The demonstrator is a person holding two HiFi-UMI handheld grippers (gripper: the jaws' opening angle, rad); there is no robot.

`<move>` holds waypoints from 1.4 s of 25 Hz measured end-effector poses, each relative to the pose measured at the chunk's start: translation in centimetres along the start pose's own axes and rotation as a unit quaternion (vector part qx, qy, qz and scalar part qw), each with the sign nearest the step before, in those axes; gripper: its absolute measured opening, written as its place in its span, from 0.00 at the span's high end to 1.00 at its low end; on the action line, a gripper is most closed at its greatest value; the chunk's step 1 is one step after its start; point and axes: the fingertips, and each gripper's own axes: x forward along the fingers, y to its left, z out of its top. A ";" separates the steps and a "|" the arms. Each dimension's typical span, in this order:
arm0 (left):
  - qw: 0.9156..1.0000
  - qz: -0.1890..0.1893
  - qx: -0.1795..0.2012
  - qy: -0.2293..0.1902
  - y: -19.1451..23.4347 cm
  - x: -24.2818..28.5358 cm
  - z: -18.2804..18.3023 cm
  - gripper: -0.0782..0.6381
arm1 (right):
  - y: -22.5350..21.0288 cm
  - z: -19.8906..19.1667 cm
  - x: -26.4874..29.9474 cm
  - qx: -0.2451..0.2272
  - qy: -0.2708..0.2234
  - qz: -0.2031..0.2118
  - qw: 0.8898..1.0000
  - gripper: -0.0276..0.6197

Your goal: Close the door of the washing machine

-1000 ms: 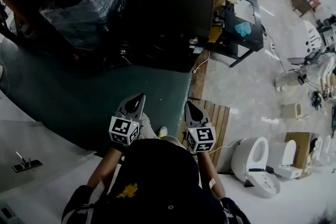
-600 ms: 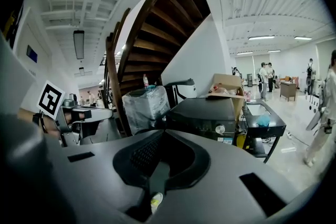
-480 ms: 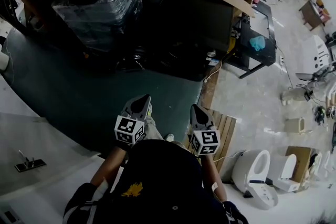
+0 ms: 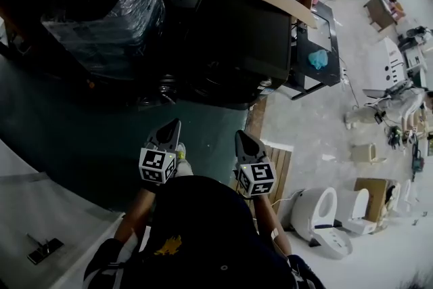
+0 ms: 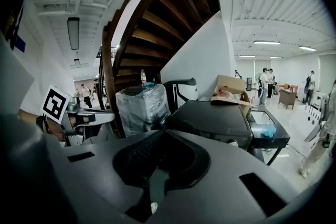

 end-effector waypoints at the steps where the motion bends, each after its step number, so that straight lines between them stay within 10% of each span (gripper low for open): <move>1: 1.000 -0.005 -0.002 -0.001 0.9 0.6 0.2 0.87 | 0.1 0.5 1.0 -0.002 0.003 -0.004 1.000 0.91; 17: 0.998 -0.061 -0.007 0.031 14.0 4.9 -1.2 0.87 | 4.9 0.6 9.5 0.019 0.070 -0.062 0.995 0.91; 22: 0.992 -0.100 0.069 0.039 14.5 6.5 -3.9 0.87 | 5.1 -0.4 10.1 0.028 0.086 -0.077 0.993 0.91; 35: 0.988 -0.059 0.089 0.116 22.0 9.5 -9.9 0.87 | 7.0 -3.6 13.3 0.039 0.136 -0.052 0.989 0.91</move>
